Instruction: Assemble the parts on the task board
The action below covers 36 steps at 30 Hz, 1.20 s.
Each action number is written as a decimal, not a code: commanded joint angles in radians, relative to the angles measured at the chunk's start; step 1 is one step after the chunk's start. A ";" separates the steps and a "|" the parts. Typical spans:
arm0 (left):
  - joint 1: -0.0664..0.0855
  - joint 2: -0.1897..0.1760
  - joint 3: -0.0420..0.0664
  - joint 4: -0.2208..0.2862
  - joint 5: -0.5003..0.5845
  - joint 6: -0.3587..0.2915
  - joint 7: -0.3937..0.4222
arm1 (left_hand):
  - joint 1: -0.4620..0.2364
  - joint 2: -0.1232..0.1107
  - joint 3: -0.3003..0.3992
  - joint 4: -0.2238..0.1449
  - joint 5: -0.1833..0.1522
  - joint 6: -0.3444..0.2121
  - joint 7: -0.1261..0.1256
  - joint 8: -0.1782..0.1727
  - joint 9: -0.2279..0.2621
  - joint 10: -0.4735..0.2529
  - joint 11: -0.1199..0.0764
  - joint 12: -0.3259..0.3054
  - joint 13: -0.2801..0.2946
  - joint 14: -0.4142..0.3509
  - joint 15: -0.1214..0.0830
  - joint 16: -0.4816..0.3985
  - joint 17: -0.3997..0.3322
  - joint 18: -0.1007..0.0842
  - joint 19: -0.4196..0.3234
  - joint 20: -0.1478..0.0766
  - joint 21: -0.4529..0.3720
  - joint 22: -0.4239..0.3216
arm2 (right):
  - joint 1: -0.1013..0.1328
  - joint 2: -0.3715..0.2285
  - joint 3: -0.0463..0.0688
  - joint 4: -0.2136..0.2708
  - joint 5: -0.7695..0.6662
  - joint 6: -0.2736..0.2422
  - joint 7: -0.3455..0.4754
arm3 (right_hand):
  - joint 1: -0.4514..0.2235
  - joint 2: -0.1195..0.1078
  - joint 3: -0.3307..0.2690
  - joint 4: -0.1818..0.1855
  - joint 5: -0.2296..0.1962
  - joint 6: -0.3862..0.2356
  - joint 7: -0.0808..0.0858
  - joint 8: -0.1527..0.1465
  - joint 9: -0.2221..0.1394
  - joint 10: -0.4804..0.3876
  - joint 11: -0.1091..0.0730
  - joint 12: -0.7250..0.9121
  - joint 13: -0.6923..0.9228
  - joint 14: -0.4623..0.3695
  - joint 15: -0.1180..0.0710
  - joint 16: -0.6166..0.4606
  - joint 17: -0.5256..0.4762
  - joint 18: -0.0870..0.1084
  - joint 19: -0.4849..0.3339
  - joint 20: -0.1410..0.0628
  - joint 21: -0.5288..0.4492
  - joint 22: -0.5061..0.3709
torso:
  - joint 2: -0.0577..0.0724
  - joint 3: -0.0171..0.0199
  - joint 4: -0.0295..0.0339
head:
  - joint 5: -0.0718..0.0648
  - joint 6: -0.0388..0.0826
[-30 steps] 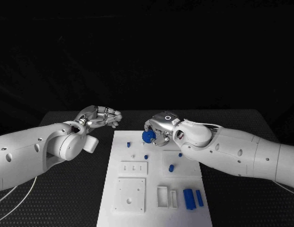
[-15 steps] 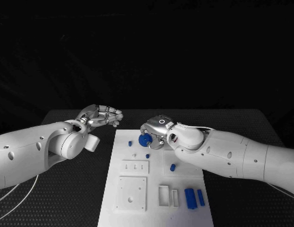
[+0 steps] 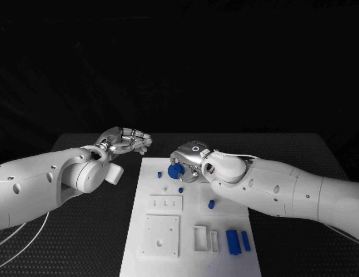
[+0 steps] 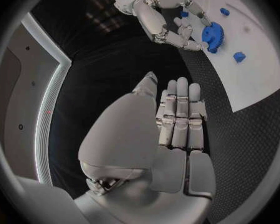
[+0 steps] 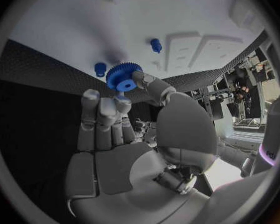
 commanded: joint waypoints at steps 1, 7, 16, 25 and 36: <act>0.001 0.002 0.001 0.001 -0.002 0.014 0.006 | -0.004 0.008 -0.006 0.000 -0.005 -0.003 0.003 -0.003 -0.001 0.004 0.006 -0.005 -0.001 -0.002 0.005 -0.006 0.001 0.020 -0.007 0.003 0.003 0.017 | 0.000 0.003 0.000 -0.002 -0.015 0.016 0.004 | -0.001 -0.009 0.000 0.006 0.005 0.108 0.007 -0.002 0.001 -0.010 0.000 -0.005 -0.001 -0.003 -0.005 -0.002 -0.002 0.016 -0.002 -0.001 -0.002 0.006 | 0.000 0.0006 0.0003 | 0.001 0.000; 0.001 0.000 0.001 0.006 -0.002 0.013 0.005 | -0.005 0.008 -0.006 0.000 -0.005 -0.003 0.003 -0.003 -0.001 0.004 0.006 -0.005 -0.001 -0.002 0.005 -0.006 0.001 0.020 -0.007 0.003 0.003 0.017 | -0.001 0.006 -0.002 -0.012 -0.015 0.023 0.006 | -0.001 -0.009 0.000 0.006 0.005 0.107 0.007 -0.003 0.001 -0.010 0.000 -0.005 -0.001 -0.003 -0.005 -0.002 -0.002 0.016 -0.003 -0.001 -0.002 0.006 | 0.000 0.0011 -0.0019 | 0.001 0.000; 0.001 0.005 0.001 0.004 -0.002 0.015 0.005 | -0.005 0.008 -0.006 0.001 -0.005 -0.003 0.003 -0.003 -0.001 0.004 0.006 -0.006 -0.001 -0.002 0.005 -0.006 0.001 0.020 -0.007 0.003 0.003 0.017 | -0.009 0.026 -0.007 -0.047 -0.018 0.027 0.008 | 0.000 -0.009 0.000 0.005 0.005 0.104 0.008 -0.005 0.001 -0.012 0.001 -0.006 -0.002 -0.005 -0.004 -0.003 -0.002 0.016 -0.004 0.000 -0.003 0.006 | 0.000 0.0019 -0.0002 | 0.001 0.000; 0.001 0.006 0.001 0.002 -0.002 0.017 0.003 | -0.006 0.008 -0.006 0.001 -0.005 -0.003 0.003 -0.003 -0.001 0.004 0.006 -0.006 -0.001 -0.002 0.005 -0.007 0.001 0.020 -0.007 0.003 0.003 0.017 | -0.016 0.036 -0.019 -0.068 -0.015 0.031 0.013 | -0.001 -0.009 -0.001 0.003 0.004 0.101 0.009 -0.008 0.001 -0.015 0.002 -0.007 -0.002 -0.006 -0.003 -0.004 -0.003 0.016 -0.006 0.000 -0.005 0.006 | 0.000 0.0020 -0.0011 | 0.006 -0.005; 0.001 0.005 0.001 0.003 -0.002 0.017 0.002 | -0.007 0.008 -0.006 0.001 -0.005 -0.003 0.003 -0.004 -0.002 0.004 0.006 -0.006 -0.001 -0.002 0.005 -0.007 0.002 0.020 -0.007 0.003 0.003 0.017 | -0.016 0.042 -0.022 -0.078 0.001 0.032 0.012 | -0.003 -0.011 -0.006 -0.005 -0.017 0.060 0.023 -0.035 -0.007 -0.022 0.015 -0.006 -0.001 -0.013 0.007 -0.007 -0.003 0.016 -0.011 0.004 -0.010 0.005 | -0.001 0.0013 -0.0026 | 0.007 -0.003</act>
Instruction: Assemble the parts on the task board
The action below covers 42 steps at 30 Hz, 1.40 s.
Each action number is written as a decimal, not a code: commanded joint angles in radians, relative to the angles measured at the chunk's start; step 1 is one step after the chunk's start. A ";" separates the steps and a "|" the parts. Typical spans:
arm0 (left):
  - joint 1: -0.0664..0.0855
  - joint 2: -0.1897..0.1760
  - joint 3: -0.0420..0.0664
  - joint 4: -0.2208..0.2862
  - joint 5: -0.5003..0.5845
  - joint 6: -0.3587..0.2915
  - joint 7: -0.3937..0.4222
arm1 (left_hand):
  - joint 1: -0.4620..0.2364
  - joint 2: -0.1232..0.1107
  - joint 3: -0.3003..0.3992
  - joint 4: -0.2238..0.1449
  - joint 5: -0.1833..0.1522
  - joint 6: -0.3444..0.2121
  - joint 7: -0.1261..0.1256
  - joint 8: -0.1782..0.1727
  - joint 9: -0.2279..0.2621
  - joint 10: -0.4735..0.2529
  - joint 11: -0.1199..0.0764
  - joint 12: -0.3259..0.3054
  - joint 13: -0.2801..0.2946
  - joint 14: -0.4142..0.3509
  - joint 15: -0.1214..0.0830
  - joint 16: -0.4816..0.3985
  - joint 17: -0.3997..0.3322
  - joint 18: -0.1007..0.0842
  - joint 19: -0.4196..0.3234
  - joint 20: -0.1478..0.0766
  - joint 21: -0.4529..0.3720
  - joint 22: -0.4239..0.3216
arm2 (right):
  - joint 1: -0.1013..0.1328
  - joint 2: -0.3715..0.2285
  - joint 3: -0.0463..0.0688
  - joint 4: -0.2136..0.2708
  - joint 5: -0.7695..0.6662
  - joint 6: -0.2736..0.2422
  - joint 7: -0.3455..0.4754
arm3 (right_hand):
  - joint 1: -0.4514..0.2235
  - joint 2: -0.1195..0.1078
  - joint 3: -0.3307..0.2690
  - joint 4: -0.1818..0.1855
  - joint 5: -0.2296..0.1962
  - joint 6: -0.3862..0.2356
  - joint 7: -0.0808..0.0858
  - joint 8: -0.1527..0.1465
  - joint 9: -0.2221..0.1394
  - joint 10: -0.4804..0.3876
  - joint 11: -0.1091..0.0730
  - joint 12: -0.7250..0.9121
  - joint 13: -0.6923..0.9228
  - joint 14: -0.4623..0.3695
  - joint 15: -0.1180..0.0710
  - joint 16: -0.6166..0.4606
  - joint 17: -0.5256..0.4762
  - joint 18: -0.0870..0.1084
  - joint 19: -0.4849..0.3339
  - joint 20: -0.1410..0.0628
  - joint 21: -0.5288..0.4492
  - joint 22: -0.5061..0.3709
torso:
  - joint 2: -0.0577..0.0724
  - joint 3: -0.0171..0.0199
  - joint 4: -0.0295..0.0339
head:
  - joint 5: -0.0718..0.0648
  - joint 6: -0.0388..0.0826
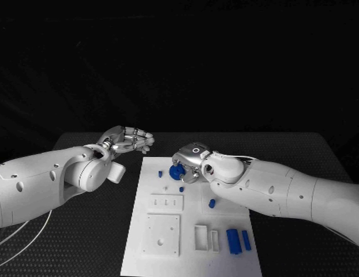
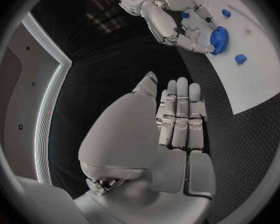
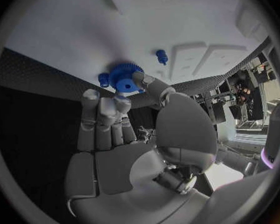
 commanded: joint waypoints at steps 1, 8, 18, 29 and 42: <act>0.001 0.002 0.001 0.002 -0.002 0.015 0.004 | -0.004 0.005 -0.006 0.001 -0.005 -0.003 0.003 -0.004 -0.002 0.004 0.006 -0.006 -0.001 -0.002 0.005 -0.007 0.001 0.020 -0.007 0.003 0.003 0.017 | -0.004 0.003 -0.004 -0.003 0.004 0.024 0.010 | 0.002 -0.007 -0.003 -0.004 -0.007 0.046 0.027 -0.020 -0.011 -0.009 0.010 -0.002 0.000 -0.006 0.006 -0.004 -0.001 0.016 -0.006 -0.001 -0.006 0.005 | 0.000 -0.0004 0.0003 | -0.001 0.001; 0.001 0.002 0.001 0.001 -0.002 0.012 0.004 | 0.004 -0.002 -0.006 -0.003 -0.005 -0.005 0.003 -0.004 -0.002 0.002 0.006 -0.008 -0.002 -0.002 0.005 -0.008 0.002 0.021 -0.008 0.002 0.003 0.017 | -0.005 0.005 -0.004 -0.004 0.016 0.040 0.018 | 0.019 -0.008 0.015 -0.022 0.081 -0.065 0.055 -0.083 -0.044 -0.022 0.037 0.001 0.001 -0.013 0.031 -0.005 0.001 0.016 -0.011 0.005 -0.013 0.004 | 0.000 0.0003 0.0004 | 0.000 0.001; 0.001 0.001 0.001 0.001 -0.002 0.013 0.003 | 0.002 0.000 -0.006 0.000 -0.005 -0.005 0.004 -0.004 -0.002 0.003 0.007 -0.008 -0.002 -0.002 0.006 -0.008 0.002 0.020 -0.008 0.003 0.004 0.017 | -0.005 0.001 -0.004 -0.003 0.024 0.051 0.019 | 0.030 -0.004 0.037 -0.036 0.231 -0.086 0.055 -0.088 -0.048 -0.027 0.037 0.009 0.002 -0.015 0.031 -0.002 0.004 0.016 -0.010 0.009 -0.010 0.008 | 0.000 0.0005 0.0003 | 0.001 -0.001; 0.001 0.001 0.001 -0.001 -0.002 0.013 0.003 | -0.003 0.003 -0.006 0.001 -0.005 -0.005 0.004 -0.004 -0.002 0.002 0.007 -0.009 -0.002 -0.002 0.006 -0.009 0.002 0.020 -0.008 0.004 0.004 0.017 | -0.004 -0.008 -0.004 -0.004 0.059 0.080 0.015 | 0.046 0.016 0.091 -0.040 0.350 -0.084 0.054 -0.079 -0.049 -0.029 0.036 0.013 -0.001 -0.015 0.030 -0.002 0.005 0.016 -0.012 0.012 -0.012 0.009 | 0.000 0.0010 -0.0011 | -0.001 0.001; 0.001 -0.004 0.001 -0.003 -0.002 0.013 0.003 | -0.004 0.003 -0.006 0.001 -0.005 -0.005 0.004 -0.004 -0.002 0.002 0.007 -0.009 -0.002 -0.002 0.006 -0.009 0.003 0.020 -0.008 0.004 0.004 0.017 | -0.004 -0.044 -0.004 0.012 0.079 0.058 0.023 | 0.025 0.026 0.117 -0.046 0.374 -0.075 0.054 -0.072 -0.049 -0.028 0.036 0.020 -0.001 -0.014 0.030 0.002 0.007 0.016 -0.009 0.013 -0.007 0.013 | 0.000 0.0023 -0.0022 | -0.002 0.000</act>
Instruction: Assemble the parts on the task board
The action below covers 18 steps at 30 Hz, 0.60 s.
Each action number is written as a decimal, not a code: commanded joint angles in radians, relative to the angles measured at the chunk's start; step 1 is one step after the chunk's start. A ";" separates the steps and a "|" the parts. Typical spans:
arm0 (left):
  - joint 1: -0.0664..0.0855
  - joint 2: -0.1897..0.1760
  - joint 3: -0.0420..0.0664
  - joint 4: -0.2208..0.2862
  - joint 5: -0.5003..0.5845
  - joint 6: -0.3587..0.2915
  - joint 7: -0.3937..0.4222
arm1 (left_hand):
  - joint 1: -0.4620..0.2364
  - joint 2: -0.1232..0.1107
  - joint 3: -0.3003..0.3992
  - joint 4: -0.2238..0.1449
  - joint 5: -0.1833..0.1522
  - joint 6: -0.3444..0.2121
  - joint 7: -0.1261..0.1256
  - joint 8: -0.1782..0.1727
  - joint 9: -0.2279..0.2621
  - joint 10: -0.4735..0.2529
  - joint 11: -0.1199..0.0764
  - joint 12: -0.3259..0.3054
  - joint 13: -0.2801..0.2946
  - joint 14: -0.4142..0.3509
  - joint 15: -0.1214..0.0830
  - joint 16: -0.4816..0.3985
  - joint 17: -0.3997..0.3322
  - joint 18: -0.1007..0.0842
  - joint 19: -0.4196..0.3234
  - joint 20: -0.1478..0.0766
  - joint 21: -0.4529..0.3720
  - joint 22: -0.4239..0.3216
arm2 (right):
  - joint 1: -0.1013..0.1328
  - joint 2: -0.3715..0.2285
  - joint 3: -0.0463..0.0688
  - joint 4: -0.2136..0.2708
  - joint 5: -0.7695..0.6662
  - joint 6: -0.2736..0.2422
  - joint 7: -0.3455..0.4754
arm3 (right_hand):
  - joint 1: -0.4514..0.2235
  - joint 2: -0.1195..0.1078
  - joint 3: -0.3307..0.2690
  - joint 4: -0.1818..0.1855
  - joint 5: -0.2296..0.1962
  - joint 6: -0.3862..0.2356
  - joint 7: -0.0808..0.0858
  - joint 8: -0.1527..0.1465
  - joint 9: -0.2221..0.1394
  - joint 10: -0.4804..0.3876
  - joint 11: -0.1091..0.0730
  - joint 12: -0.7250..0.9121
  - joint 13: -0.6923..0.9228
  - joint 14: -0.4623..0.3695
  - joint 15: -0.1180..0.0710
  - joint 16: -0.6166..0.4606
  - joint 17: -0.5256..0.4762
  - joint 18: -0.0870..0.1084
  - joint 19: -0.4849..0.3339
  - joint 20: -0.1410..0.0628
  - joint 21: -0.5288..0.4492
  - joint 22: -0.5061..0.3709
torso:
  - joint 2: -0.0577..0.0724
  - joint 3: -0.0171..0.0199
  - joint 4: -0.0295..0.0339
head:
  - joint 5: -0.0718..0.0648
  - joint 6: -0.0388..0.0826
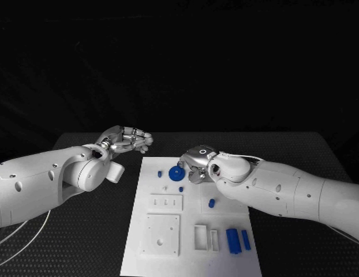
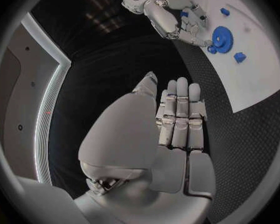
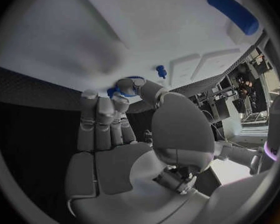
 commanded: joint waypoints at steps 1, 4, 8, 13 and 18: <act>0.001 0.001 0.001 0.001 -0.002 0.013 0.005 | -0.004 0.003 -0.006 0.001 -0.005 -0.005 0.004 -0.004 -0.001 0.002 0.007 -0.005 -0.002 -0.002 0.006 -0.005 0.001 0.011 -0.005 0.000 0.004 0.016 | -0.001 -0.005 -0.001 0.008 0.011 0.011 0.009 | -0.009 0.005 0.006 -0.002 0.006 0.010 0.001 0.001 0.000 -0.001 -0.001 0.007 -0.001 0.000 0.001 0.001 0.002 0.020 0.002 0.003 0.000 0.013 | 0.000 -0.0002 0.0006 | -0.003 0.001; 0.001 0.001 0.001 0.002 -0.002 0.014 0.005 | -0.004 0.003 -0.006 0.001 -0.005 -0.005 0.004 -0.004 -0.002 0.002 0.007 -0.005 -0.002 -0.002 0.006 -0.006 0.001 0.011 -0.005 0.000 0.004 0.016 | -0.001 -0.011 -0.001 0.012 0.014 0.007 0.010 | -0.011 0.006 0.008 -0.003 0.007 0.011 0.001 0.002 0.000 -0.001 -0.001 0.007 -0.001 0.001 0.001 0.002 0.002 0.020 0.002 0.002 0.001 0.013 | 0.000 -0.0003 0.0015 | -0.003 0.000; 0.001 -0.002 0.001 0.001 -0.002 0.014 0.004 | -0.004 0.003 -0.006 0.001 -0.005 -0.005 0.004 -0.004 -0.002 0.002 0.007 -0.005 -0.002 -0.002 0.006 -0.006 0.001 0.011 -0.005 0.000 0.004 0.016 | -0.001 -0.026 -0.001 0.021 0.014 -0.017 0.006 | -0.012 0.006 0.010 -0.004 0.007 0.012 0.001 0.003 0.000 -0.001 -0.001 0.008 -0.002 0.001 0.001 0.002 0.002 0.020 0.003 0.002 0.001 0.013 | 0.000 0.0004 0.0004 | -0.004 0.001; 0.001 -0.006 0.001 -0.001 -0.003 0.013 0.004 | -0.005 0.003 -0.006 0.001 -0.005 -0.005 0.004 -0.004 -0.002 0.002 0.007 -0.005 -0.002 -0.002 0.006 -0.006 0.001 0.011 -0.005 0.000 0.004 0.016 | 0.000 -0.061 0.007 0.046 0.062 -0.149 0.037 | -0.014 0.003 0.018 -0.005 -0.003 0.011 0.000 0.003 -0.001 0.002 -0.003 0.009 -0.003 0.004 0.000 0.002 0.002 0.020 0.006 0.000 0.003 0.013 | 0.000 -0.0001 -0.0021 | -0.006 0.004; 0.001 -0.009 0.001 -0.006 -0.007 0.009 0.009 | -0.005 0.002 -0.006 0.001 -0.005 -0.005 0.004 -0.004 -0.002 0.002 0.007 -0.005 -0.002 -0.002 0.006 -0.006 0.001 0.011 -0.005 0.000 0.004 0.016 | 0.009 -0.114 0.055 0.088 0.211 -0.250 0.109 | -0.027 -0.014 0.012 0.005 -0.090 0.023 0.006 0.012 0.001 -0.001 0.003 0.008 -0.007 0.002 0.004 -0.004 -0.002 0.020 0.007 -0.001 0.000 0.010 | 0.000 -0.0004 -0.0003 | -0.010 0.009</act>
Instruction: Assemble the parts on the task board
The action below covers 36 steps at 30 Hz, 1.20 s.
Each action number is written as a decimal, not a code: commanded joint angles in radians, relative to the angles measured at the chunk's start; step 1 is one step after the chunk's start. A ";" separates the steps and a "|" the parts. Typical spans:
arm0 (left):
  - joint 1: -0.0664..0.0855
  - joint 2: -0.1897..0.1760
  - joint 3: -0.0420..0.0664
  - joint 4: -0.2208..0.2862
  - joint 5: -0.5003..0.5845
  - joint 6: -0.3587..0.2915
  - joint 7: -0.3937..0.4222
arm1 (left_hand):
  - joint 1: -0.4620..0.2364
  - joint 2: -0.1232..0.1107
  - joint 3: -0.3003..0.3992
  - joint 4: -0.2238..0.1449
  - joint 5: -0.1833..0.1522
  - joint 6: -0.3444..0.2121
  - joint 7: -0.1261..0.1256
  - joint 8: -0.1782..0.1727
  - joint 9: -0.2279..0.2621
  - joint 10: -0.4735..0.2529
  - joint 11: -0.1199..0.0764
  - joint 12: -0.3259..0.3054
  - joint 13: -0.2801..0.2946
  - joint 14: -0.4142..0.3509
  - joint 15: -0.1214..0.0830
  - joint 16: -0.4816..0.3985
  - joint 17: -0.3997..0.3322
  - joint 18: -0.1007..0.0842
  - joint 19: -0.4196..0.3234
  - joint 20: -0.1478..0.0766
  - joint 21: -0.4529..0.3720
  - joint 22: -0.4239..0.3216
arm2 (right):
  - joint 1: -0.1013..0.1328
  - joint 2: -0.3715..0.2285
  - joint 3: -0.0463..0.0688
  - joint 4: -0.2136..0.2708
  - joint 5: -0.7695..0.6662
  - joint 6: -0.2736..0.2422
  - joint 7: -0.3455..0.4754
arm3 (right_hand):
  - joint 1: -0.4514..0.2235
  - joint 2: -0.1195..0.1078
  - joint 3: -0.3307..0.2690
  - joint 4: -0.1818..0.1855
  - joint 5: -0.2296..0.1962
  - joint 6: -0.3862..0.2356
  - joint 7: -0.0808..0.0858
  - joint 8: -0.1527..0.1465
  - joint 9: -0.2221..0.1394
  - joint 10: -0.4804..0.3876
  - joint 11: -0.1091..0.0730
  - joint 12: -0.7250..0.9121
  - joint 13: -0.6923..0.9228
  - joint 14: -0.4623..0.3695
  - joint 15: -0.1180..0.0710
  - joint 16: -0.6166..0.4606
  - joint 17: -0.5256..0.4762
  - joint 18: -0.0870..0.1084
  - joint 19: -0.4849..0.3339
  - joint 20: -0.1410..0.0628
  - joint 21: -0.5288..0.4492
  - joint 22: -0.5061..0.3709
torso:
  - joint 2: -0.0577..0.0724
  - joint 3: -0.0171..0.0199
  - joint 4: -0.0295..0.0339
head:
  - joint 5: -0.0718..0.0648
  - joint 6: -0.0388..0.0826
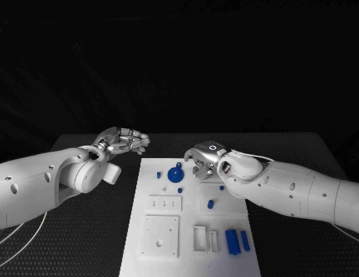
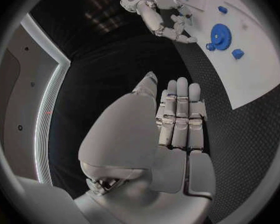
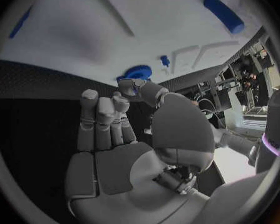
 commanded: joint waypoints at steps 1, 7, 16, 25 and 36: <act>0.001 -0.002 0.001 -0.002 -0.007 0.008 0.010 | -0.005 0.002 -0.006 0.000 -0.005 -0.005 0.004 -0.004 -0.001 0.002 0.007 -0.005 -0.002 -0.002 0.006 -0.006 0.002 0.012 -0.005 0.000 0.004 0.016 | 0.010 -0.027 0.031 0.029 0.165 -0.120 0.092 | -0.017 -0.009 -0.018 0.009 -0.062 0.022 0.008 0.011 0.003 -0.006 0.006 0.002 -0.003 -0.003 0.006 -0.007 -0.003 0.020 0.001 0.002 -0.002 0.010 | -0.001 0.0001 -0.0003 | -0.003 0.004; 0.001 0.007 0.000 -0.035 -0.007 0.006 0.022 | -0.005 0.000 -0.006 0.000 -0.005 -0.004 0.003 -0.004 -0.001 0.002 0.008 -0.005 -0.002 -0.003 0.006 -0.007 0.002 0.012 -0.006 0.000 0.003 0.016 | 0.052 -0.134 0.079 0.091 0.327 -0.028 0.196 | -0.088 -0.014 -0.171 0.012 -0.242 0.027 0.012 0.017 0.005 -0.020 0.010 0.002 -0.006 -0.017 0.010 -0.012 -0.003 0.020 -0.012 0.009 -0.006 0.012 | -0.006 0.0012 -0.0074 | -0.012 0.015; -0.002 0.028 -0.001 -0.065 -0.007 0.015 0.039 | -0.006 0.001 -0.006 0.000 -0.005 -0.003 0.003 -0.003 -0.001 0.002 0.008 -0.006 -0.001 -0.003 0.006 -0.007 0.002 0.012 -0.006 0.000 0.004 0.017 | 0.066 -0.214 0.079 0.034 0.436 0.082 0.275 | -0.096 0.041 -0.383 -0.048 -0.427 0.015 0.007 0.019 0.008 -0.046 0.006 0.001 -0.008 -0.045 0.007 -0.014 0.002 0.020 -0.049 0.007 -0.022 0.010 | -0.020 0.0067 -0.0301 | -0.016 0.025; -0.017 0.035 0.000 -0.074 -0.005 0.020 0.045 | -0.006 0.002 -0.006 0.001 -0.005 -0.003 0.003 -0.003 -0.001 0.002 0.008 -0.006 -0.001 -0.003 0.007 -0.007 0.002 0.012 -0.006 0.000 0.004 0.017 | 0.034 -0.245 0.078 -0.056 0.492 0.143 0.297 | -0.021 0.050 -0.411 -0.048 -0.411 0.006 0.000 0.017 0.005 -0.077 0.000 -0.013 -0.016 -0.080 0.003 -0.030 -0.002 0.020 -0.082 0.024 -0.042 0.009 | -0.027 0.0207 -0.0425 | -0.016 0.022; -0.026 0.035 0.000 -0.077 -0.003 0.026 0.050 | -0.007 0.003 -0.006 0.000 -0.006 -0.003 0.003 -0.003 -0.001 0.002 0.008 -0.006 -0.001 -0.004 0.007 -0.008 0.002 0.012 -0.007 0.000 0.004 0.017 | -0.058 -0.214 0.076 -0.136 0.493 0.151 0.310 | 0.005 0.057 -0.428 -0.048 -0.369 0.007 0.001 0.018 0.003 -0.085 0.000 -0.013 -0.019 -0.089 0.004 -0.029 -0.002 0.020 -0.090 0.034 -0.047 0.012 | -0.029 0.0278 -0.0461 | -0.013 0.008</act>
